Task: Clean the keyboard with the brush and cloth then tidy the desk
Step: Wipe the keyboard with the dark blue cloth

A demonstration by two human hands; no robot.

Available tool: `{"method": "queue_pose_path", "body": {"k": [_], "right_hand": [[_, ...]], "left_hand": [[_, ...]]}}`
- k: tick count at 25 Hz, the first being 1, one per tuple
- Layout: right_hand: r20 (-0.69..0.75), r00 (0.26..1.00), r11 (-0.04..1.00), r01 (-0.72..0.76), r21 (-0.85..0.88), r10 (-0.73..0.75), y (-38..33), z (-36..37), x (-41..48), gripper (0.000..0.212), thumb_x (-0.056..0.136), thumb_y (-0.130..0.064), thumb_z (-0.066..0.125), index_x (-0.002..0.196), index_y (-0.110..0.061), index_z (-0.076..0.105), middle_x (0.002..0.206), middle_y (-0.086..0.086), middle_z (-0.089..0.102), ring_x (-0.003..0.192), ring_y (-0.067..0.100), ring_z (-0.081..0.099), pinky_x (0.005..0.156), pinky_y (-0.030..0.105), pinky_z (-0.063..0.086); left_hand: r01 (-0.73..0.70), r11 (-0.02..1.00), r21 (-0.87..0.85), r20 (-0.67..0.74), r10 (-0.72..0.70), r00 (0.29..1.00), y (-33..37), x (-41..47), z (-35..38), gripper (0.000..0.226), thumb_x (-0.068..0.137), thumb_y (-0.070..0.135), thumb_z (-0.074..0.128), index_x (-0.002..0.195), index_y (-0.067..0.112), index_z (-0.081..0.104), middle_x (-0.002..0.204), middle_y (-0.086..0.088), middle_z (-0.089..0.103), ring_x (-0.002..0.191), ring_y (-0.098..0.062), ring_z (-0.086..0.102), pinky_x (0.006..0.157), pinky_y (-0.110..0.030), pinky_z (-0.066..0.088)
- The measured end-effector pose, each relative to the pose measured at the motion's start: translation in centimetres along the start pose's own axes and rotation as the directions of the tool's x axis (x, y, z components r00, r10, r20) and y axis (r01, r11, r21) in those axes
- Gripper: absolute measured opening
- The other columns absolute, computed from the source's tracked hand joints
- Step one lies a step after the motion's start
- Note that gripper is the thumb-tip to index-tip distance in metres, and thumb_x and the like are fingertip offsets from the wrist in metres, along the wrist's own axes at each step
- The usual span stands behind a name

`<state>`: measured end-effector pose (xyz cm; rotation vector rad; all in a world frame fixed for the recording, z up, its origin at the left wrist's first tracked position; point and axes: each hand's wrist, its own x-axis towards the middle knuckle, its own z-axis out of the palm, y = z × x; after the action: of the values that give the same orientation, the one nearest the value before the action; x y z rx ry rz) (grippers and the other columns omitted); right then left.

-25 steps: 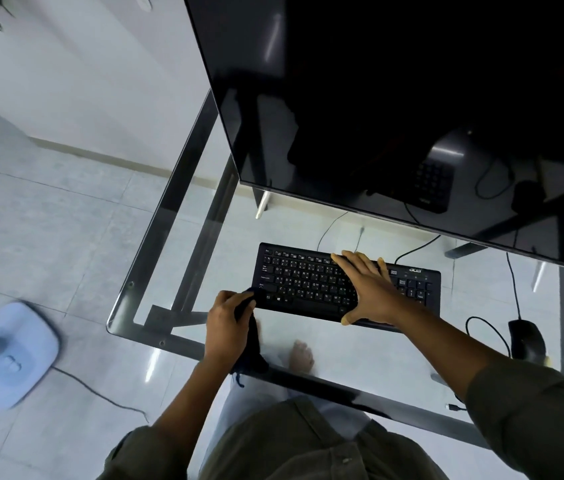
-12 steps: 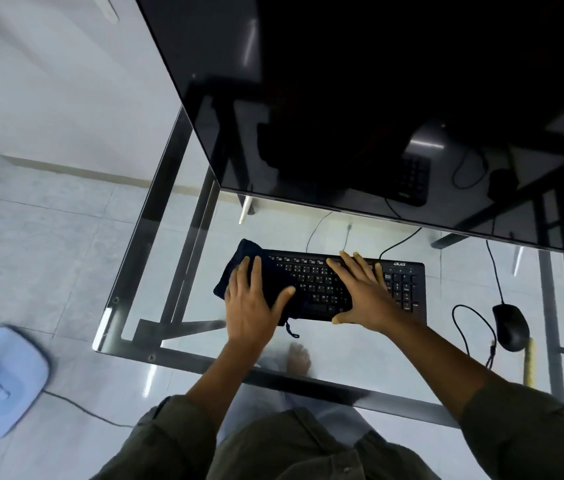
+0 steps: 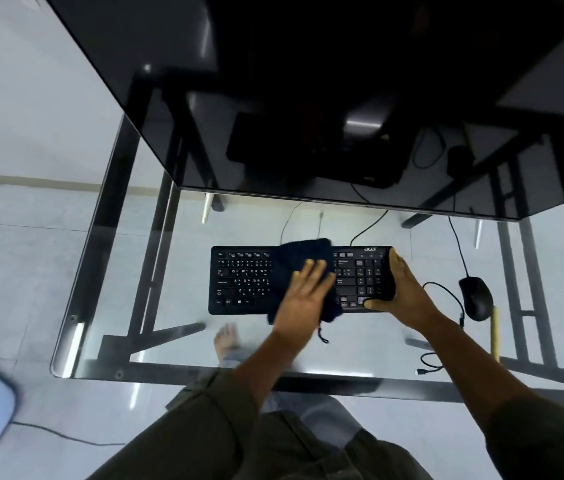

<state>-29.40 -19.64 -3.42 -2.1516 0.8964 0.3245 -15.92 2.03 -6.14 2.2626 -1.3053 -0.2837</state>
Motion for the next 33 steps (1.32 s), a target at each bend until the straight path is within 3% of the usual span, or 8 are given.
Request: {"method": "queue_pose_path", "body": {"k": [4,8,13,17,23,26,29,33], "right_hand": [[0.029,0.999,0.999,0.026,-0.037,-0.025,0.1,-0.4,-0.2,0.147,0.051,-0.068,0.079,0.156,-0.029,-0.015,0.164,0.003,0.012,0.152,0.023,0.014,0.119,0.053,0.028],[0.043,0.999,0.999,0.011,-0.032,-0.010,0.1,-0.3,-0.4,0.148,0.056,-0.052,0.088,0.154,-0.031,-0.021,0.167,-0.002,-0.001,0.154,0.019,0.000,0.123,0.052,0.019],[0.050,0.999,0.999,0.012,-0.046,-0.010,0.2,0.0,-0.2,0.146,0.062,-0.041,0.091,0.154,-0.026,-0.022,0.168,-0.002,-0.006,0.153,0.016,-0.009,0.124,0.051,0.012],[0.045,0.999,0.999,0.014,-0.041,-0.012,0.2,0.1,-0.2,0.145,0.063,-0.038,0.091,0.154,-0.024,-0.022,0.167,0.000,-0.008,0.153,0.018,-0.011,0.124,0.052,0.010],[0.074,0.997,0.997,-0.005,0.080,-0.001,-0.1,-0.7,-0.1,0.136,0.065,-0.022,0.091,0.158,-0.024,-0.008,0.161,-0.002,0.015,0.147,0.017,0.020,0.119,0.039,0.026],[-0.143,0.987,0.978,-0.040,0.205,0.070,-1.9,-0.5,-1.1,0.084,0.083,0.005,0.065,0.155,-0.016,0.027,0.146,0.002,0.043,0.134,0.017,0.042,0.109,0.016,0.029],[-0.488,0.860,0.966,-0.022,0.257,0.149,-5.5,3.8,-2.3,0.057,0.089,-0.027,0.056,0.142,-0.011,0.046,0.132,0.016,0.056,0.122,0.035,0.053,0.109,0.038,0.043],[-0.439,0.892,0.993,-0.117,0.007,0.108,-11.4,10.2,-2.4,0.071,0.094,-0.052,0.054,0.155,-0.029,0.024,0.155,0.018,0.029,0.138,0.035,0.031,0.112,0.051,0.035]], "left_hand": [[-0.056,0.996,0.066,0.036,0.053,0.998,3.0,1.1,2.4,0.075,0.082,-0.003,0.061,0.150,0.019,0.038,0.162,-0.009,0.026,0.151,-0.031,0.019,0.122,-0.046,0.011],[0.149,0.984,0.100,-0.032,-0.147,0.989,-1.5,-1.5,-1.5,0.089,0.078,-0.016,0.034,0.155,0.027,0.022,0.165,-0.004,0.012,0.153,-0.025,0.004,0.123,-0.042,0.006],[0.430,0.900,-0.075,-0.178,-0.437,0.882,-8.2,-5.0,-6.7,0.071,0.089,-0.013,0.050,0.151,0.017,0.036,0.163,-0.008,0.021,0.153,-0.030,0.012,0.116,-0.050,0.034],[0.460,0.875,-0.154,-0.213,-0.484,0.849,-6.2,-3.1,-5.0,0.055,0.095,-0.007,0.048,0.146,0.014,0.045,0.160,-0.009,0.030,0.152,-0.029,0.013,0.120,-0.055,0.024],[0.152,0.951,-0.270,0.156,-0.112,0.981,4.2,2.2,0.1,0.059,0.095,-0.001,0.051,0.150,0.017,0.039,0.162,-0.004,0.024,0.153,-0.024,0.007,0.121,-0.054,0.020],[0.116,0.939,-0.324,0.213,-0.047,0.976,5.2,3.0,-1.3,0.061,0.096,0.018,0.052,0.153,0.015,0.031,0.161,-0.005,0.030,0.152,-0.021,0.014,0.120,-0.052,0.025],[0.157,0.968,-0.195,-0.004,-0.161,0.987,1.2,0.6,-4.0,0.054,0.099,0.028,0.047,0.151,0.020,0.036,0.158,-0.002,0.036,0.150,-0.017,0.022,0.120,-0.051,0.024],[0.379,0.922,0.078,-0.020,-0.378,0.925,-7.3,-3.3,-6.0,0.055,0.104,0.043,0.025,0.156,0.024,0.021,0.165,-0.003,0.016,0.153,-0.022,0.004,0.122,-0.053,0.015]]}}
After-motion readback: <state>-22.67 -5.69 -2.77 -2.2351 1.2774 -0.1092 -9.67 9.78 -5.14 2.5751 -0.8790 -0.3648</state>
